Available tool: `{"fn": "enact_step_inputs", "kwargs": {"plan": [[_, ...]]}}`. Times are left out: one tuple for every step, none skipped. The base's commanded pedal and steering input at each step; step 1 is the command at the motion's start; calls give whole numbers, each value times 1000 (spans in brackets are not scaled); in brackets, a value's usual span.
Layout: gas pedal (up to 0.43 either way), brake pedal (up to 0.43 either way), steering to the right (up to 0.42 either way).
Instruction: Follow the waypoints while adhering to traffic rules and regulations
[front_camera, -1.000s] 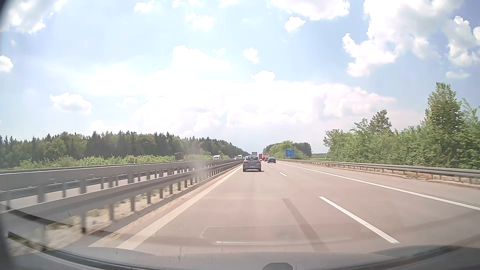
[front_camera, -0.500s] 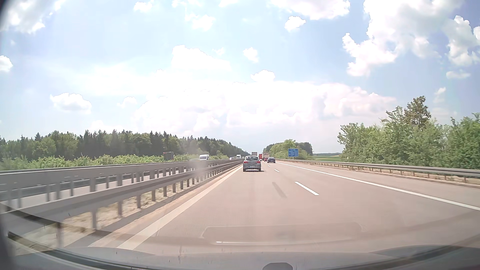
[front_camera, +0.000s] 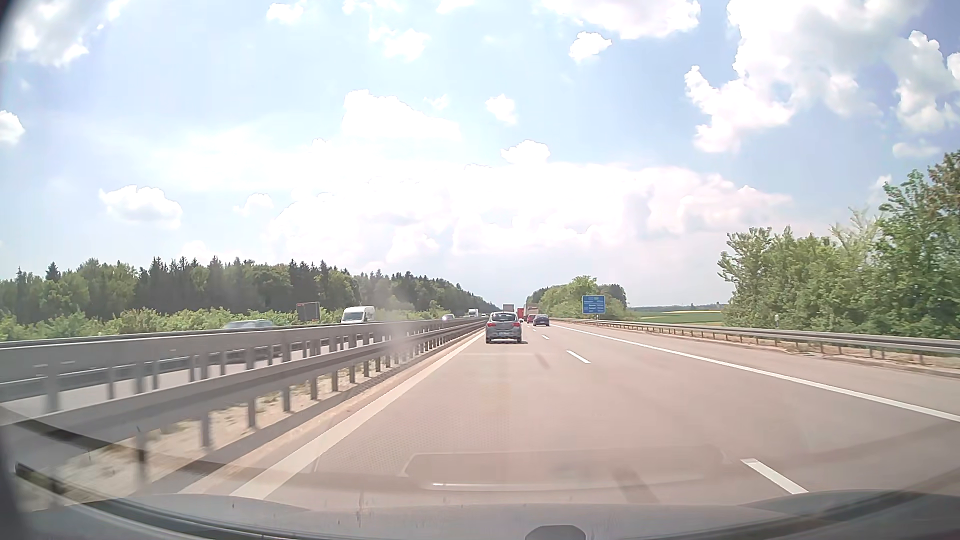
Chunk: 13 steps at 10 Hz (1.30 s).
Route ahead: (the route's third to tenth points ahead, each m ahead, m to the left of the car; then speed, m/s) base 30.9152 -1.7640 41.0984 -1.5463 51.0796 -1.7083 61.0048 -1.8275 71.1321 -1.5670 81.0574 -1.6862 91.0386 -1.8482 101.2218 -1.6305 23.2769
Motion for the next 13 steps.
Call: {"fn": "enact_step_inputs", "kwargs": {"plan": [[197, 0, -2], [197, 0, -2], [189, 0, -2], [189, 0, -2], [189, 0, -2], [189, 0, -1], [189, 0, -2], [189, 0, -1], [177, 0, -2], [177, 0, -2], [177, 0, -2], [177, 0, -2], [169, 0, -2]]}}
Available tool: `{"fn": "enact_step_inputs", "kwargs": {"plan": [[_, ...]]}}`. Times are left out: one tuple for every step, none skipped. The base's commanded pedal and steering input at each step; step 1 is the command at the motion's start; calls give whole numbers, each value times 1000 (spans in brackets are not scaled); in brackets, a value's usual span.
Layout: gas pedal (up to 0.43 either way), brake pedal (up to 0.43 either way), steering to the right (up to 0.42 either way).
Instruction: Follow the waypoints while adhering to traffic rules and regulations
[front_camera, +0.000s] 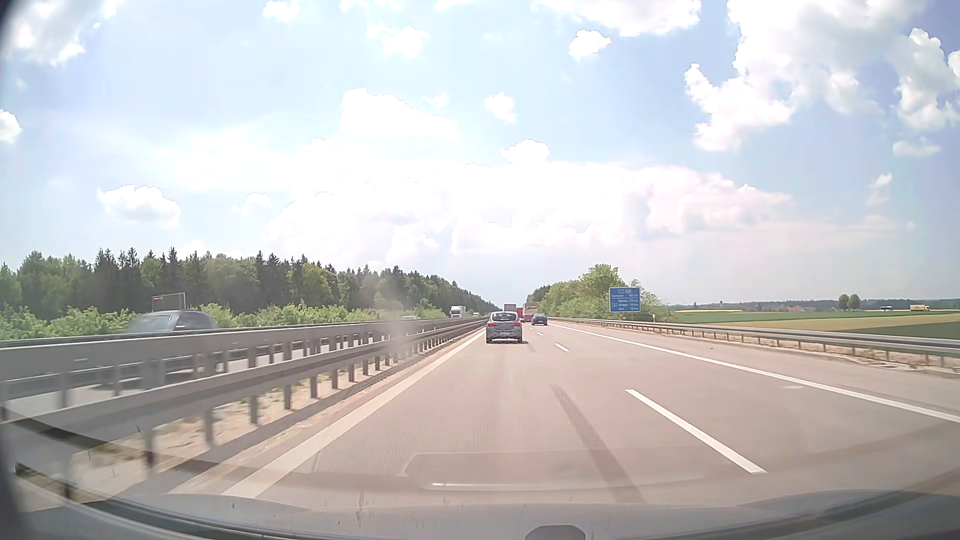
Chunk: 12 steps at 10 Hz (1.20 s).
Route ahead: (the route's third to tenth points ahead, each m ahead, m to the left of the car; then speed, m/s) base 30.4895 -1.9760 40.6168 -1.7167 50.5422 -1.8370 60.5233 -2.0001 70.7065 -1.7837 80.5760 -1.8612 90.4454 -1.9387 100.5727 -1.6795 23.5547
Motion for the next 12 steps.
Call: {"fn": "enact_step_inputs", "kwargs": {"plan": [[169, 0, -2], [157, 0, -2], [157, 0, -2], [157, 0, -2], [157, 0, -2], [157, 0, -2], [157, 0, -2], [157, 0, -2], [157, 0, -2], [157, 0, -2], [169, 0, -2], [169, 0, -2]]}}
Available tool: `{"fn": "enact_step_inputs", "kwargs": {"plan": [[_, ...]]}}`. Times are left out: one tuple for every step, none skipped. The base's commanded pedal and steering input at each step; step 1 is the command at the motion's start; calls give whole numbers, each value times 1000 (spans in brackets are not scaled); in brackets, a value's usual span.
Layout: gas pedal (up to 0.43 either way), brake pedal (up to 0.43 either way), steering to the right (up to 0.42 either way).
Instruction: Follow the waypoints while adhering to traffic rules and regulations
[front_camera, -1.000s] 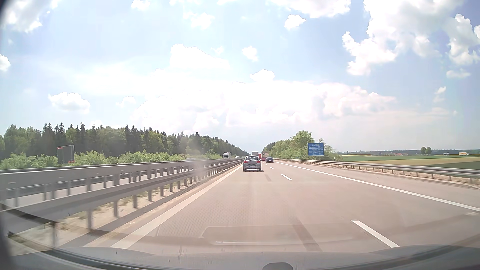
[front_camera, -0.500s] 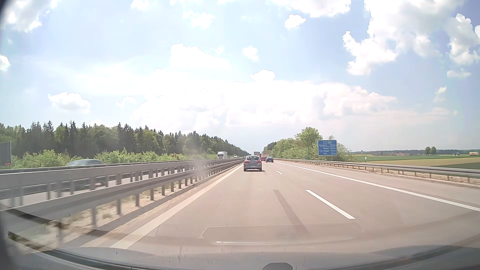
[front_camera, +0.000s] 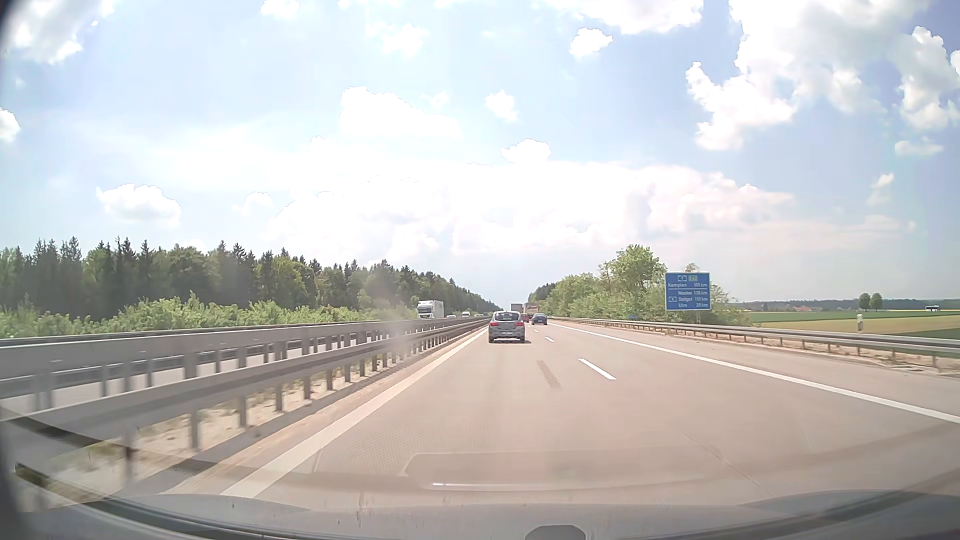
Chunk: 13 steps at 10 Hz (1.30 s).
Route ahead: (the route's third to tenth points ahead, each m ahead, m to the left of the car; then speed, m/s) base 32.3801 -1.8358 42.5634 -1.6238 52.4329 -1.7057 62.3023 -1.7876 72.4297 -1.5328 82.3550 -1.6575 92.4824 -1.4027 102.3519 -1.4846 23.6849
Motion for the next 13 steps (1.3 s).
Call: {"fn": "enact_step_inputs", "kwargs": {"plan": [[169, 0, -2], [189, 0, -2], [197, 0, -2], [220, 0, -2], [228, 0, -2], [228, 0, -2], [240, 0, -2], [240, 0, -2], [248, 0, -2], [248, 0, -2], [260, 0, -2], [260, 0, -2], [248, 0, -2]]}}
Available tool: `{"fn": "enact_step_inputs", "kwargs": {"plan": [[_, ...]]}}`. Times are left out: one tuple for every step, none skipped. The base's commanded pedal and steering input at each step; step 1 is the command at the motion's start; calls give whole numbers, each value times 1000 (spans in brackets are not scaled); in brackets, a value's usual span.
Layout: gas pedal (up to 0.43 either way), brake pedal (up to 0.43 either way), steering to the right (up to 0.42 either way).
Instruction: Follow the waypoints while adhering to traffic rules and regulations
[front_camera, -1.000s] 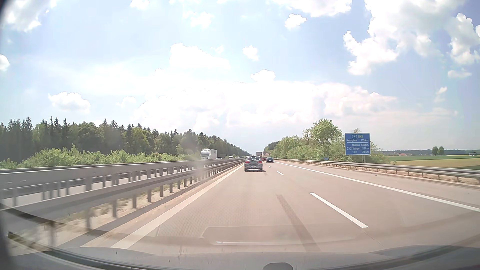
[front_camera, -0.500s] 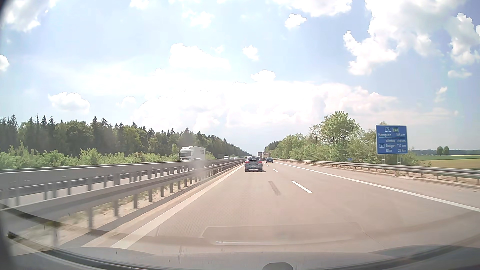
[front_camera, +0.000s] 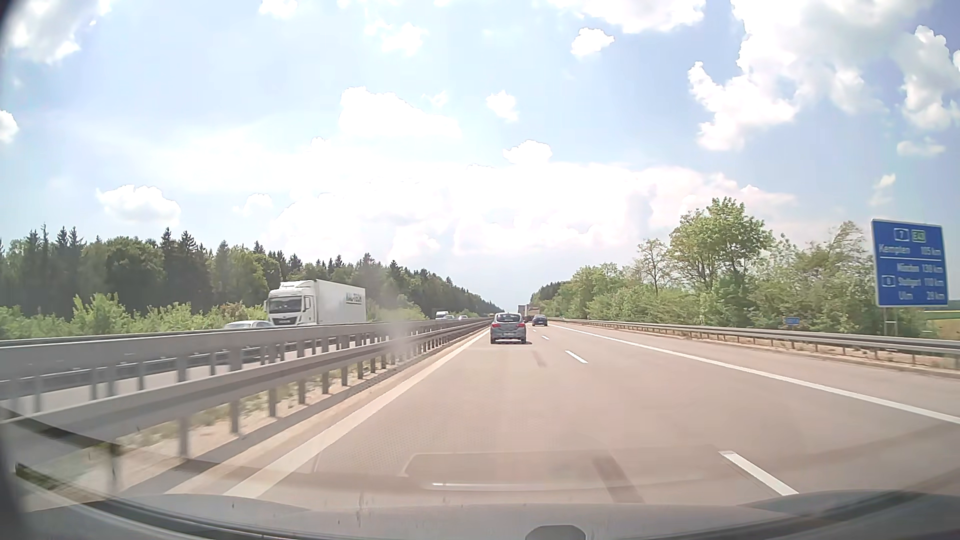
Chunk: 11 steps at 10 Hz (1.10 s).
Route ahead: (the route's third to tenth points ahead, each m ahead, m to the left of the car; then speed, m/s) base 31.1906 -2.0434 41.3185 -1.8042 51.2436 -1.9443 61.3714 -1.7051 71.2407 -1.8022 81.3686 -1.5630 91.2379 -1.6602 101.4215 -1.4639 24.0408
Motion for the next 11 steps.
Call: {"fn": "enact_step_inputs", "kwargs": {"plan": [[248, 0, -2], [248, 0, -2], [248, 0, -2], [248, 0, -2], [248, 0, -2], [248, 0, -2], [248, 0, -1], [248, 0, -1], [248, 0, -1], [248, 0, -2], [248, 0, -1]]}}
